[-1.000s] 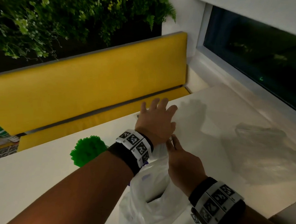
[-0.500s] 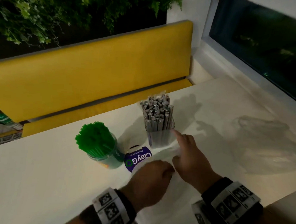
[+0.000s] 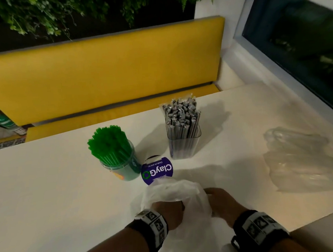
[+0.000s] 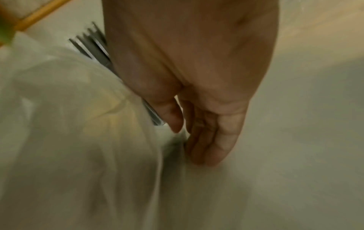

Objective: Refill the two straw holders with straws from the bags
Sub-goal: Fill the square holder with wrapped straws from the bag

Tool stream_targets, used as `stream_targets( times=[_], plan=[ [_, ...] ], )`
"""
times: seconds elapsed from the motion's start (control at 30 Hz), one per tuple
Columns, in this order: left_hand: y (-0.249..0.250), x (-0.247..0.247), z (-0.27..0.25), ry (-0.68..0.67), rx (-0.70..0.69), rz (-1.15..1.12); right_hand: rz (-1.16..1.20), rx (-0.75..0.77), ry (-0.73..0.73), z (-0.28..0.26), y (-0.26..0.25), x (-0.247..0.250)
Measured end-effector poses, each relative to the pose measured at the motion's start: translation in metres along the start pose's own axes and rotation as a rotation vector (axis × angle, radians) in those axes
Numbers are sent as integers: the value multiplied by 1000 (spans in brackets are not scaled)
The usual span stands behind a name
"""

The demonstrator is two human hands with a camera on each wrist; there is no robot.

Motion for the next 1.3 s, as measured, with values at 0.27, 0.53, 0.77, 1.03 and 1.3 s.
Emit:
stream_targets(
  times=[0.27, 0.53, 0.77, 1.03, 1.3],
  plan=[
    [-12, 16, -7, 13, -3, -166, 248, 28, -168, 2, -7, -5],
    [10, 76, -29, 227, -353, -480, 76, 442, 31, -12, -60, 23],
    [4, 130, -69, 236, -563, -980, -562, 392, 239, -2, -69, 33],
    [-23, 277, -178, 857, -776, -1335, -752, 129, 220, 43, -25, 41],
    [25, 333, -160, 954, -836, -1309, -408, 639, 627, -30, -134, 99]
  ],
)
Point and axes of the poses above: each hand's wrist, its own z-axis towards the middle knuckle, its own x-axis out of the back of the hand, y = z × x, the point moved 10 cm from there along z, towards the middle knuckle, and after that the axes turned 2 degrees about -z, right-handed, at the moved point
